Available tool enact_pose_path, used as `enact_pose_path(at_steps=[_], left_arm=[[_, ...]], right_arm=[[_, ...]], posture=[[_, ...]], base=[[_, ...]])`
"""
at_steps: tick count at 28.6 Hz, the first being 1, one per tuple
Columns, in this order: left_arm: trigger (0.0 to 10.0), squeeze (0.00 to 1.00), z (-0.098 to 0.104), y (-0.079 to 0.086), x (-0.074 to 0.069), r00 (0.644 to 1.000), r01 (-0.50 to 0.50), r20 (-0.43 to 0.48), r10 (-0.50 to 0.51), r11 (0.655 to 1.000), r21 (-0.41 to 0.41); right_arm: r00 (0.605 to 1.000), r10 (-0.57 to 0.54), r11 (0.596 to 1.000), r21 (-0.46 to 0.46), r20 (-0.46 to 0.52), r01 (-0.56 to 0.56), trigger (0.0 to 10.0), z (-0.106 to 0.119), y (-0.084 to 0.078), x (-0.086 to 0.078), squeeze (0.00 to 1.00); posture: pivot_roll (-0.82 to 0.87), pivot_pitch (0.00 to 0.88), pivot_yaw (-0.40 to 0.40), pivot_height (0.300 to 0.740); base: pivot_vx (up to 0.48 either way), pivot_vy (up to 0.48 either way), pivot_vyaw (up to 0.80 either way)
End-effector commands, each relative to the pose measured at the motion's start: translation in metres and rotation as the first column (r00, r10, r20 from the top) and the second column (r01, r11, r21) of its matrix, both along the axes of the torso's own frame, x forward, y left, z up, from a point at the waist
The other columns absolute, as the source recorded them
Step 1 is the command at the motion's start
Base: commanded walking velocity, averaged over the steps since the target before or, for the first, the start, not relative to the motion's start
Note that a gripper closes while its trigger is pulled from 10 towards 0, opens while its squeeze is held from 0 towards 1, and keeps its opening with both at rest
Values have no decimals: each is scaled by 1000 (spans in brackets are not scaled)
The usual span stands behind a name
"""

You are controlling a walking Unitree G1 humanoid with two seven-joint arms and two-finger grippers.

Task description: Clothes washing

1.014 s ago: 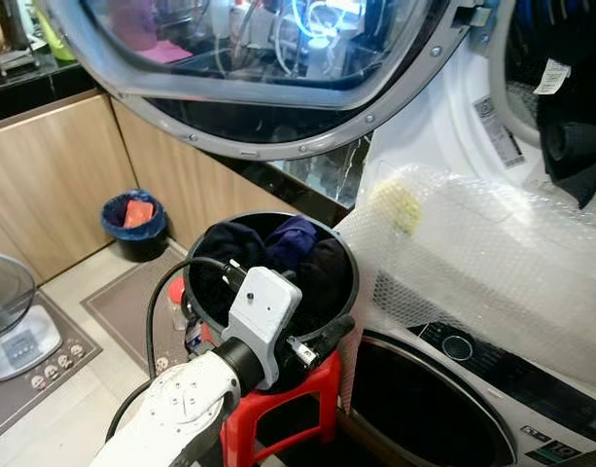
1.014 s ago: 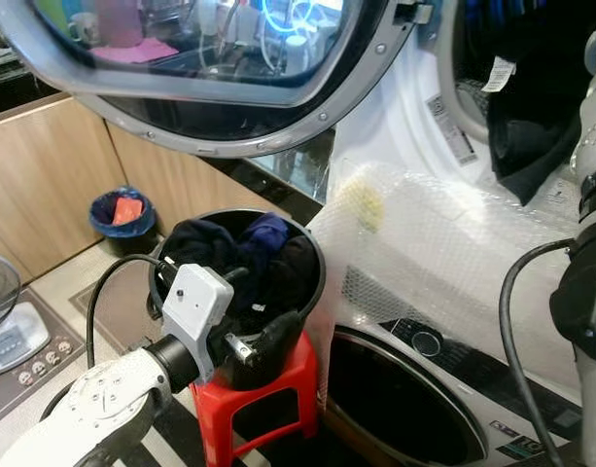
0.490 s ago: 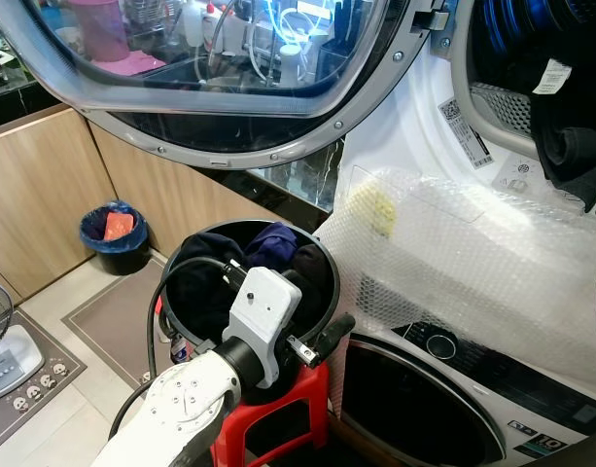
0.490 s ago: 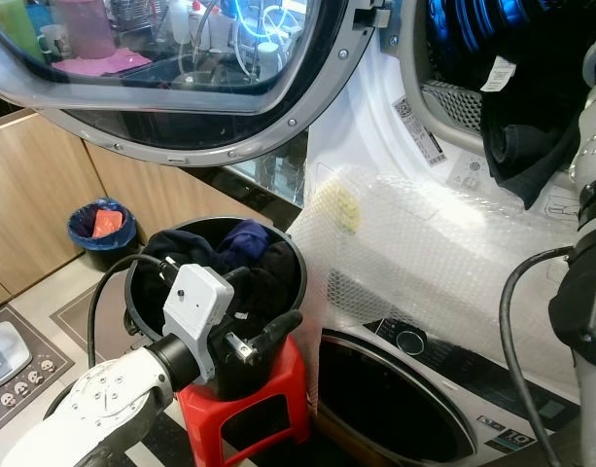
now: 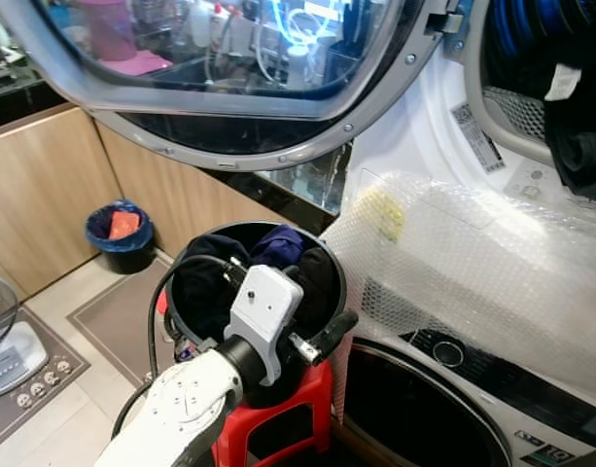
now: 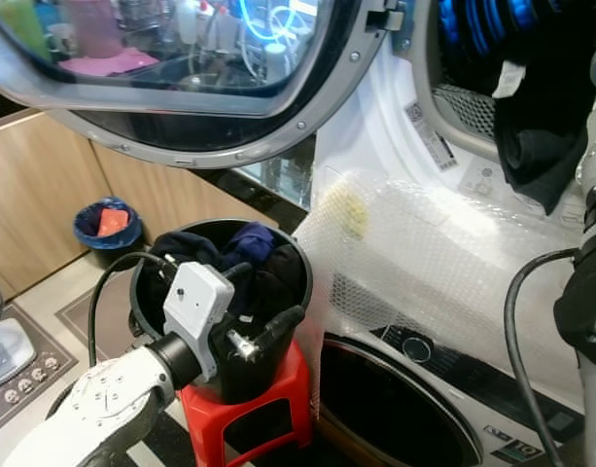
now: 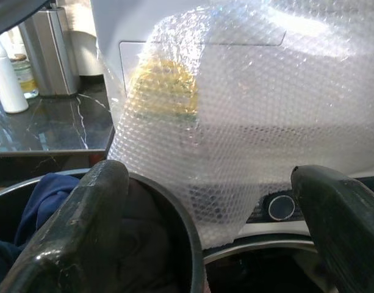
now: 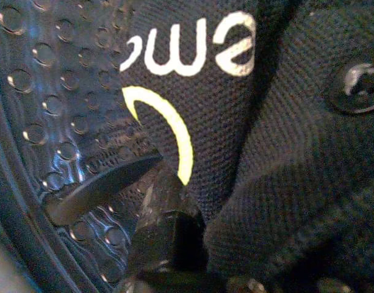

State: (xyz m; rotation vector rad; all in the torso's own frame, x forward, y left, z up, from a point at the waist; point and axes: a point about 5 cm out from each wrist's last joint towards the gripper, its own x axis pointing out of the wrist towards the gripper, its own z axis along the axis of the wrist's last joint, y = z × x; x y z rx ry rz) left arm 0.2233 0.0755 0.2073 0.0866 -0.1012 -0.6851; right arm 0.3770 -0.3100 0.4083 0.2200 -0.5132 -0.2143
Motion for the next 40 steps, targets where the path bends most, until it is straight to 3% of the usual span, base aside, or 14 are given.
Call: enact_pose_path(at_steps=[1,7,16,40], left_arm=[[10000,0,0,-3,0,1000,8,-2,-9,1000,-9],[10000,0,1,-2,1,1000,0,-1,0,1000,-23],[10000,0,0,-2,3,1000,-8,-29,6,998,-59],[10000,0,-1,-5,4,1000,-4,-10,4,999,-43]], right_arm=[[997,-32,999,-23,65,33,10000,14,-7,-9,0],[998,-23,999,-28,64,25,10000,13,-7,-9,0],[998,-15,1000,-27,60,16,10000,10,-7,-8,0],[998,-20,1000,-11,55,20,10000,2,-13,-9,0]], posture=[[91,8,-100,740],[92,5,-102,740],[93,0,-104,740],[88,0,-98,740]], base=[[0,0,0],[0,0,0],[0,105,-640],[0,54,-614]])
